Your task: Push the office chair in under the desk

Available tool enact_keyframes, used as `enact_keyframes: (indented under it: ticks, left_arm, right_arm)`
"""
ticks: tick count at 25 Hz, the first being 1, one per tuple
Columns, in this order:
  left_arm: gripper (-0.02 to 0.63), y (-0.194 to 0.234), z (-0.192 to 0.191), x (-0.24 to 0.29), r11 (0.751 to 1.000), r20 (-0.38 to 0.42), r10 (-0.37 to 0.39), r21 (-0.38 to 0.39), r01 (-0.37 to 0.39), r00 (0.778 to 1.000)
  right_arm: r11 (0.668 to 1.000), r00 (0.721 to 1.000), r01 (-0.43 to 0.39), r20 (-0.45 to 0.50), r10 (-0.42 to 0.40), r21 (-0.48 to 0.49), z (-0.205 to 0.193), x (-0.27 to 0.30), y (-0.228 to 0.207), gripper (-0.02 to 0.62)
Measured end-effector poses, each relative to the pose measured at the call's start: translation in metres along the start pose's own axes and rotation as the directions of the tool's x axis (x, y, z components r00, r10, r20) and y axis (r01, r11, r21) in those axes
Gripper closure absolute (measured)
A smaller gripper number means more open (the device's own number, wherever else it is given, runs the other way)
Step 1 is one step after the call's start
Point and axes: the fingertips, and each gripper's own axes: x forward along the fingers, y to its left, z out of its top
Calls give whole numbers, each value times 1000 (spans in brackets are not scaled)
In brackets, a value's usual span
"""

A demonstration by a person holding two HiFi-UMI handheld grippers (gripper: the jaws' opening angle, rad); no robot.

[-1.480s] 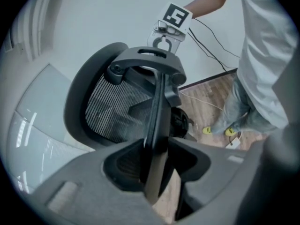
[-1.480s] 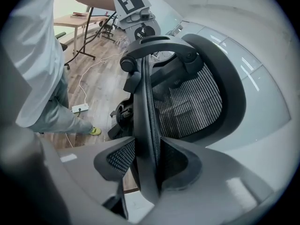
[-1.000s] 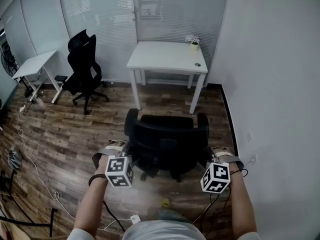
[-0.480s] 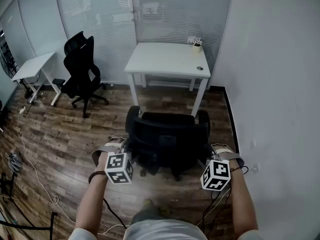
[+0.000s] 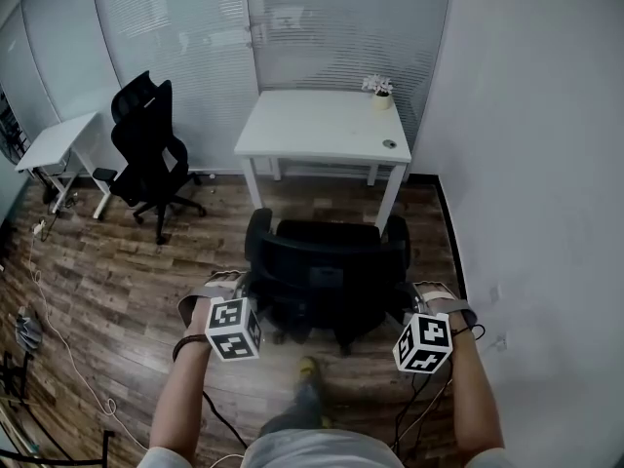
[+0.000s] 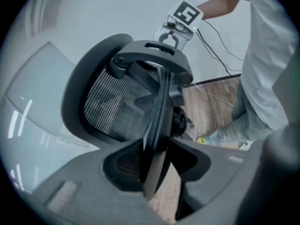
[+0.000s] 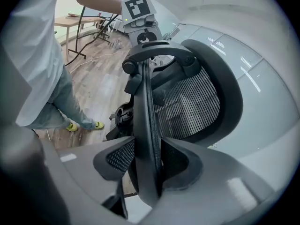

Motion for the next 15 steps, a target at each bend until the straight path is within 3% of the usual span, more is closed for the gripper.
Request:
enact_keyframes:
  ticks: [4, 15]
  left_arm:
    - [440, 30, -3, 16, 999, 28, 30, 14, -31, 999]
    - [449, 119, -14, 60, 1000, 25, -7, 20, 6, 1000]
  right_arm:
    - [1000, 1000, -5, -5, 5, 6, -2, 20, -28, 426]
    - [1000, 999, -18, -36, 19, 24, -6, 76, -115, 425]
